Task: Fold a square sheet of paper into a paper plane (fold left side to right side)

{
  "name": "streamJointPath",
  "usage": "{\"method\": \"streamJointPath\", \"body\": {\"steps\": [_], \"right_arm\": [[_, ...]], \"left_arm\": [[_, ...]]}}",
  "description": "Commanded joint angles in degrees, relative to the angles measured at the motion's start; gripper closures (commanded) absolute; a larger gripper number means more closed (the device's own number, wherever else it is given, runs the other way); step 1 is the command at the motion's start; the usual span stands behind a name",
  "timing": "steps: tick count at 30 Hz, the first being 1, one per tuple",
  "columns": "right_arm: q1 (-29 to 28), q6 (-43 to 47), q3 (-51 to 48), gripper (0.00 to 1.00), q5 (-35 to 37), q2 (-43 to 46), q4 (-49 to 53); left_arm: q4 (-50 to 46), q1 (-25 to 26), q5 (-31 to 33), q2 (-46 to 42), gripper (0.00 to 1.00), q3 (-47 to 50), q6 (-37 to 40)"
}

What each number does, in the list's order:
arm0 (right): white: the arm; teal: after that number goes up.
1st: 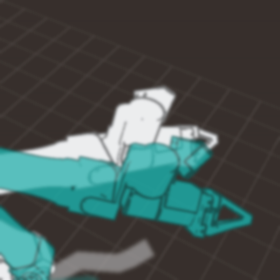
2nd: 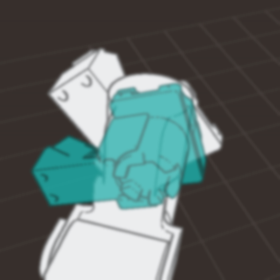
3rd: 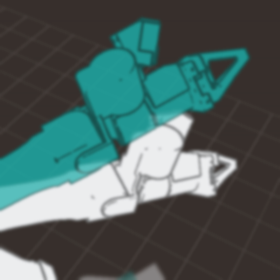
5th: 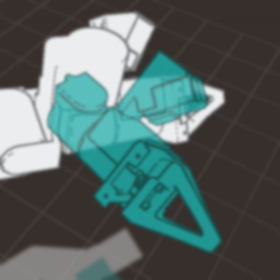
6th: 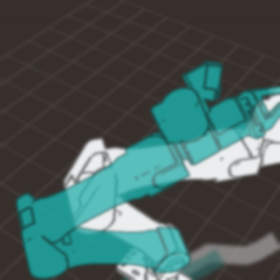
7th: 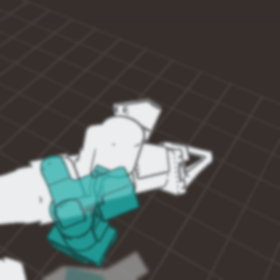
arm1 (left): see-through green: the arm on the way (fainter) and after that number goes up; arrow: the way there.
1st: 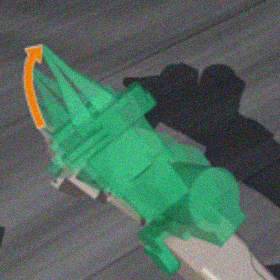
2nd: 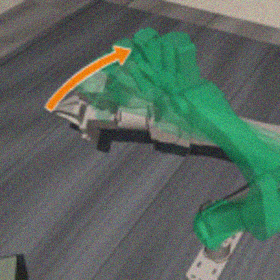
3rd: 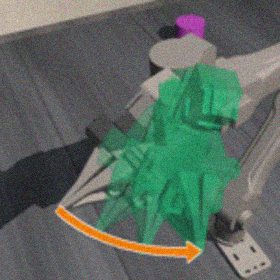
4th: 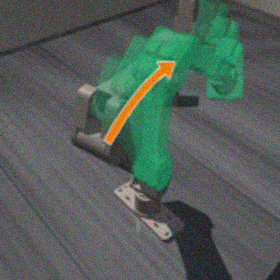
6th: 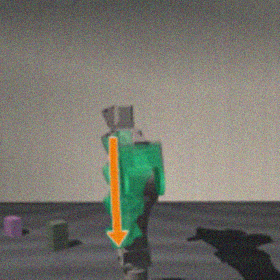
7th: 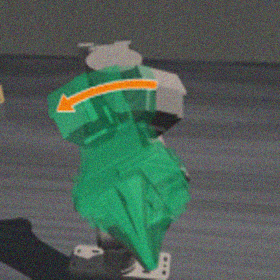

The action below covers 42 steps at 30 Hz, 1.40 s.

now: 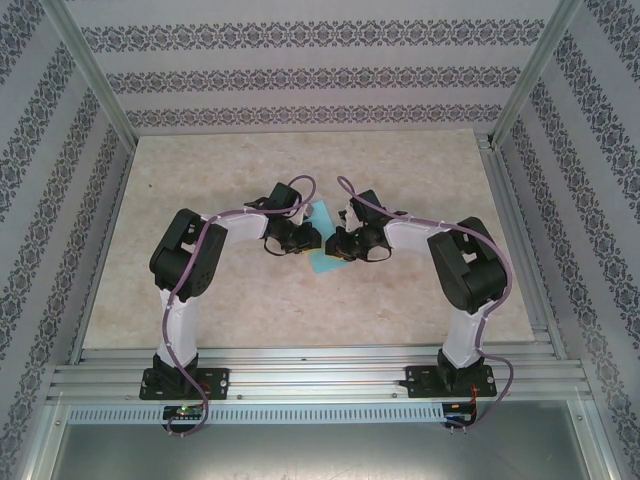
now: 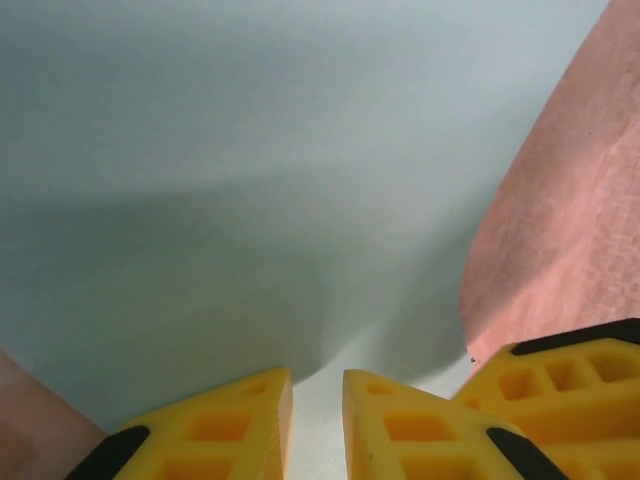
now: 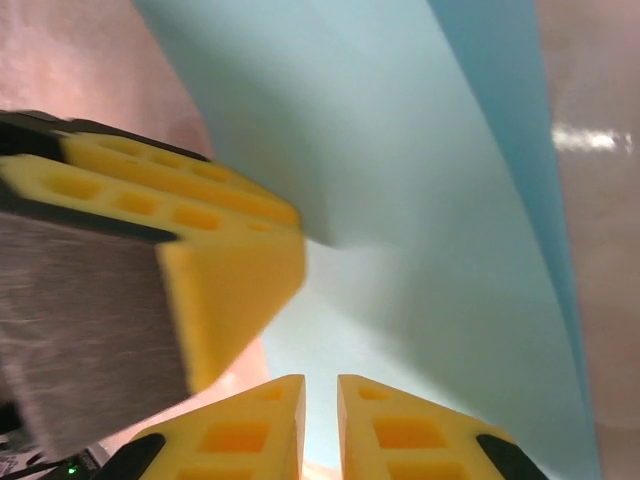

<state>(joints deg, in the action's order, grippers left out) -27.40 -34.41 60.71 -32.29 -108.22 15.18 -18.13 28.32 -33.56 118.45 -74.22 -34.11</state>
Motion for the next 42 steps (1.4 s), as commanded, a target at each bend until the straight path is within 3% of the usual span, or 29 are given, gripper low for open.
{"method": "streamJointPath", "body": {"steps": [1, 12, 31, 42], "right_arm": [[-0.73, 0.40, -1.46, 0.85, 2.49, -1.52, 0.58], [-1.17, 4.04, -2.48, 0.87, 8.56, -2.95, 6.87], [-2.75, 5.95, -1.24, 0.87, 12.89, -4.89, 11.26], [-3.01, 6.64, -1.16, 0.87, 14.56, -4.71, 13.01]], "left_arm": [[-0.69, 0.85, 0.87, 0.73, 0.79, -0.23, 1.42], [-2.08, -0.42, 1.74, 0.54, 0.77, -2.13, 2.16], [-2.62, -6.00, 1.92, 5.13, 0.76, -7.74, 3.96], [-4.24, -8.69, 5.56, 6.50, 0.76, -8.99, 5.56]]}}
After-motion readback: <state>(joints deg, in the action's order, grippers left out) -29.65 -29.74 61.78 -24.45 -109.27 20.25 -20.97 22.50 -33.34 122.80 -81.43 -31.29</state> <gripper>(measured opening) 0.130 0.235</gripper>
